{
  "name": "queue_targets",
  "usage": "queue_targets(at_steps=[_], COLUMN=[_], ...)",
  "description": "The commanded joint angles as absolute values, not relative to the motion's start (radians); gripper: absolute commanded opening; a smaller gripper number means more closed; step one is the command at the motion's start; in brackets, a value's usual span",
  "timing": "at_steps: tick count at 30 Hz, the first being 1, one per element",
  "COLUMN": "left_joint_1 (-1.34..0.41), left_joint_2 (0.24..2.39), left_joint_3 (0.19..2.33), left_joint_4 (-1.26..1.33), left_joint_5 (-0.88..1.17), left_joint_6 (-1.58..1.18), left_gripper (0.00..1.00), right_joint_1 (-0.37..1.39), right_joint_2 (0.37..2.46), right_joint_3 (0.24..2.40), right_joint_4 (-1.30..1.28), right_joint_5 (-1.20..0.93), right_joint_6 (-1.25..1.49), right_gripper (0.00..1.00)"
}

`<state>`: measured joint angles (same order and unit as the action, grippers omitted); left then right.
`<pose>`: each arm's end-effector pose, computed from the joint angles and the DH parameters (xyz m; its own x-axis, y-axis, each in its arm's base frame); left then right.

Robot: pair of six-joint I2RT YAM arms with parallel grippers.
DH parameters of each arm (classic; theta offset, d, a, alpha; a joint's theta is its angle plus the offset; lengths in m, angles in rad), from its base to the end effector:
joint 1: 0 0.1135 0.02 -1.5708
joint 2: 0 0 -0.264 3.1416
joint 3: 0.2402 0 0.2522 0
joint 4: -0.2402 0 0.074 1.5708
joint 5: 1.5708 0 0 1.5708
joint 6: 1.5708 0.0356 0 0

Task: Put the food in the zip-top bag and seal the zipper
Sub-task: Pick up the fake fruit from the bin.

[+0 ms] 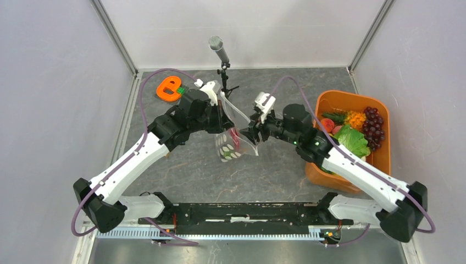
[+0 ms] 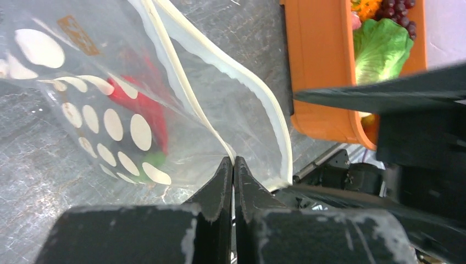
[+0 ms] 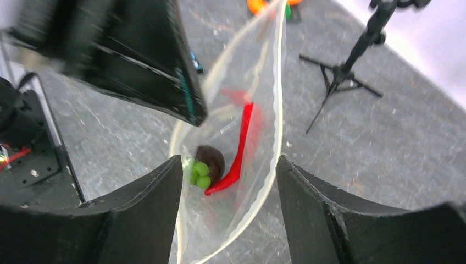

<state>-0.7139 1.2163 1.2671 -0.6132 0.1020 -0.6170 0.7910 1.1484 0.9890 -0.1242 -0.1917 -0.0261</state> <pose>0.1960 -0.1746 0.3751 -0.7433 -0.1176 -0.6586 0.3512 0.7693 -0.5338 0.1834 0.1952 0.3442 -0.1751 -0.2135 -0.9611 -0.8315 0.5548 0.0282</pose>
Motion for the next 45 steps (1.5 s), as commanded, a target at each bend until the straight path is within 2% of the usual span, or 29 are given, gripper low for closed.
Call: queue_targets(at_steps=[1,4,6,10,13,15,18,22,28,36,45], left_joint_1=[-0.701,-0.634,-0.584,-0.597,-0.596,-0.595,-0.596,-0.595,-0.596,-0.595,-0.595], left_joint_2=[1.202,1.232,1.242,1.128,1.163,1.202,1.222,1.212,1.172,1.169,1.164], left_joint_3=[1.215,1.163,1.143,1.079,1.133,1.150,1.114,1.103,1.128,1.125,1.129], left_joint_4=[-0.526,-0.491,-0.475,-0.314,-0.399,-0.423,-0.364,-0.358,-0.408,-0.427,-0.429], left_joint_5=[0.014,0.041,0.083,0.132,0.128,0.194,0.280,0.282,0.263,0.270,0.270], left_joint_6=[-0.623,-0.635,-0.641,-0.642,-0.600,-0.594,-0.634,-0.629,-0.590,-0.562,-0.553], left_gripper=[0.02,0.02,0.02,0.02,0.02,0.02,0.02,0.02,0.02,0.02,0.02], right_joint_1=[0.792,0.792,0.792,0.780,0.723,0.634,0.450,0.283,0.218,0.007,-0.052], right_joint_2=[1.043,0.967,0.919,0.860,0.838,0.848,0.896,0.977,1.010,1.179,1.298], right_joint_3=[0.933,0.862,0.831,0.833,0.846,0.869,0.901,0.906,0.830,0.864,0.873], right_joint_4=[0.050,0.104,0.082,-0.045,-0.107,-0.166,-0.250,-0.295,-0.255,-0.260,-0.224], right_joint_5=[-0.256,-0.124,0.114,0.547,0.719,0.711,0.590,0.473,0.492,0.195,0.224], right_joint_6=[-0.002,0.039,0.059,0.074,0.079,0.106,0.158,0.192,0.195,0.144,0.116], right_gripper=[0.68,0.68,0.68,0.73,0.74,0.72,0.70,0.71,0.75,0.76,0.71])
